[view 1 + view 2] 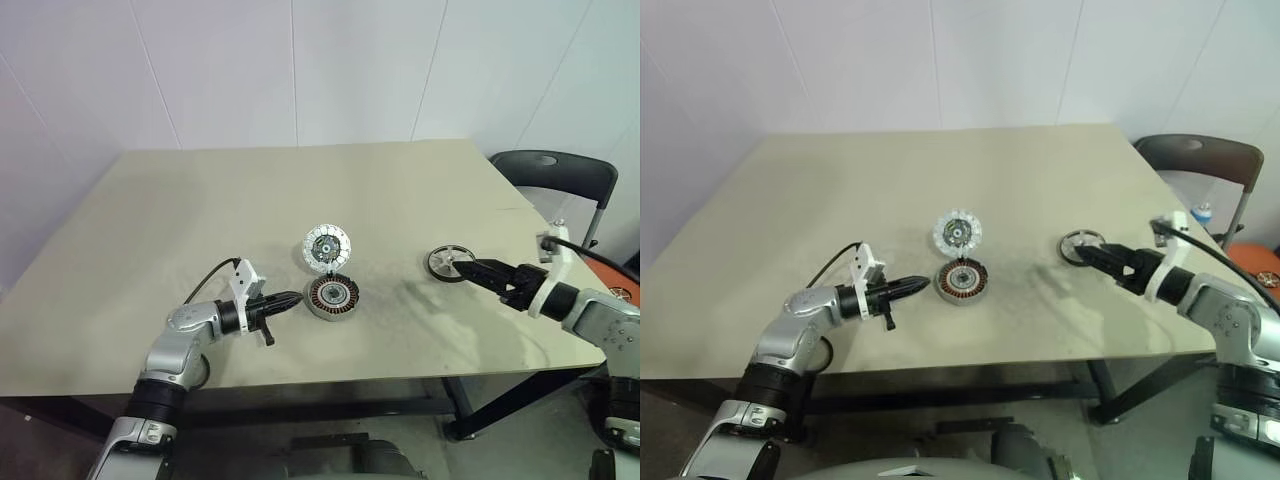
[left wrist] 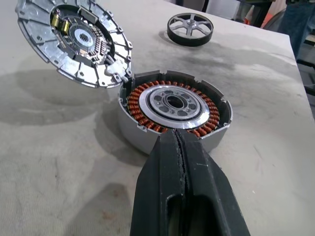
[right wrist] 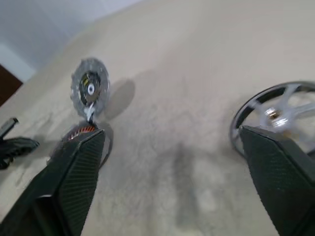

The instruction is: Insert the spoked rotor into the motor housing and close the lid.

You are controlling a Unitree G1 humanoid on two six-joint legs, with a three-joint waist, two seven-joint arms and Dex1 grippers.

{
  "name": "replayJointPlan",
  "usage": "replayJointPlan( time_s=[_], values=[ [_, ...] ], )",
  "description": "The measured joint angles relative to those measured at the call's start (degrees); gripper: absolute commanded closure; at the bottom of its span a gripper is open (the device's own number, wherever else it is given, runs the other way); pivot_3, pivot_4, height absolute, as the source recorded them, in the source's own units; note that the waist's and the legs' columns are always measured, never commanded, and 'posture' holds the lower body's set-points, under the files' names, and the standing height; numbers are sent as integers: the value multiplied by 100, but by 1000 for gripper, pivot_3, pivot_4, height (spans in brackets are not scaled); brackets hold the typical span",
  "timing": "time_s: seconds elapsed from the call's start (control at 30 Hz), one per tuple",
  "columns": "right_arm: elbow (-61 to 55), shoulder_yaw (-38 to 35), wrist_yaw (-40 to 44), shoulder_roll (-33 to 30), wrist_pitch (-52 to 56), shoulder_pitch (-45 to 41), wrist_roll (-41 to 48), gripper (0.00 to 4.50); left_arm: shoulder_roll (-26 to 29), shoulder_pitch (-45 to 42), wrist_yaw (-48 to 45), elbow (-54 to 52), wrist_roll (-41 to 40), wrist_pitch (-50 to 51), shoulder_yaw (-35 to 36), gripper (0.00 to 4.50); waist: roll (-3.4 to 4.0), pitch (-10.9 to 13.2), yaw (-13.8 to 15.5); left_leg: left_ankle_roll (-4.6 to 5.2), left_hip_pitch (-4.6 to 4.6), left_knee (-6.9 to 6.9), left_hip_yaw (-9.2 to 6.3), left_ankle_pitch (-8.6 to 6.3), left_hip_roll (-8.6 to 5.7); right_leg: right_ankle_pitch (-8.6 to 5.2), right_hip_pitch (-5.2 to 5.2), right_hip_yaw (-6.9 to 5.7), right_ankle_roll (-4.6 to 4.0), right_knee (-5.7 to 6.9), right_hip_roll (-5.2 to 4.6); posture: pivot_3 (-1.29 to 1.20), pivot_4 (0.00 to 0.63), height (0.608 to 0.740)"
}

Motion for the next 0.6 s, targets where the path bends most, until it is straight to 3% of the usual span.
replayJointPlan(
  time_s=[0.27,0.6],
  values=[
    [-398,881,130,222,-27,-331,-35,12,-642,-1022,264,960,524,-649,-468,4500,0,0,4,0,7,-1,-2,0,-3,0,10,-1,1,-8,-1,0,0,740],
    [-656,1260,111,372,-138,-374,-63,12,-814,-1682,335,2373,1201,-1400,-845,4500,0,0,6,3,6,-2,-9,-1,-3,0,5,0,2,-7,-1,0,0,740]
  ],
)
